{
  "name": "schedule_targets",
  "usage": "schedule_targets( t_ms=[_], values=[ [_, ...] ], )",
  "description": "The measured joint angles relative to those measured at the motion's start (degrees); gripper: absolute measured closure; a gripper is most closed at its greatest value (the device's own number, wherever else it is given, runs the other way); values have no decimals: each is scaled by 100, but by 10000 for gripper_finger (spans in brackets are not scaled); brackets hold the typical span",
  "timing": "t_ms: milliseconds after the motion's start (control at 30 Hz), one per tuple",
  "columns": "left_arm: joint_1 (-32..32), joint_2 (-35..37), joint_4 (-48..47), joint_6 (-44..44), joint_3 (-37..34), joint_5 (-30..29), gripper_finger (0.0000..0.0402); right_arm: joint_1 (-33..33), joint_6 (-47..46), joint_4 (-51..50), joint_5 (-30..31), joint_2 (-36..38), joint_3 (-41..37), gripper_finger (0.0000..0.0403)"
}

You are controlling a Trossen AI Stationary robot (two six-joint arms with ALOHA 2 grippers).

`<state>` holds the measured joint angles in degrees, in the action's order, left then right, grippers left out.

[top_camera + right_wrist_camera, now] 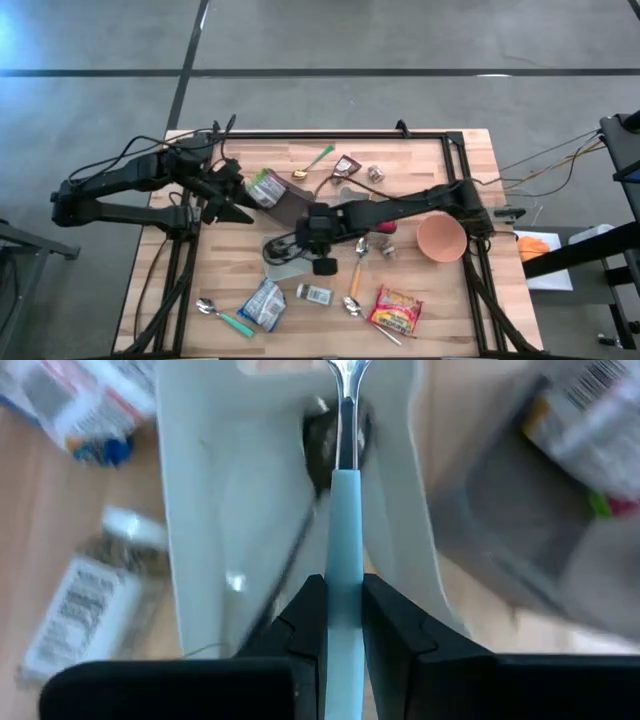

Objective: Pick & Place Food Item
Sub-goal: Put the blue spoon into the bottom gray bin

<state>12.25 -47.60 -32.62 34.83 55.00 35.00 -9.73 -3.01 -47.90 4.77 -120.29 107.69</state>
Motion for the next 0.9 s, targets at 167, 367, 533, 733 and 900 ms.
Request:
schedule_targets(
  t_ms=[167,367,533,733,900],
  values=[
    [0,98,-169,-2,0,-11,22,29,27,-541,-74,-750,918,369],
    [-2,196,-403,-13,7,-11,22,25,-179,-1035,-324,-1324,1551,369],
    [-2,224,-455,-24,9,-10,22,25,-289,-1082,-355,-1662,1819,369],
    [-2,259,-477,-60,9,-9,22,38,-153,-1038,-351,-1931,1797,369],
    [-2,303,-505,-79,7,-9,22,82,-111,-1174,-349,-2102,1803,369]
  ],
)
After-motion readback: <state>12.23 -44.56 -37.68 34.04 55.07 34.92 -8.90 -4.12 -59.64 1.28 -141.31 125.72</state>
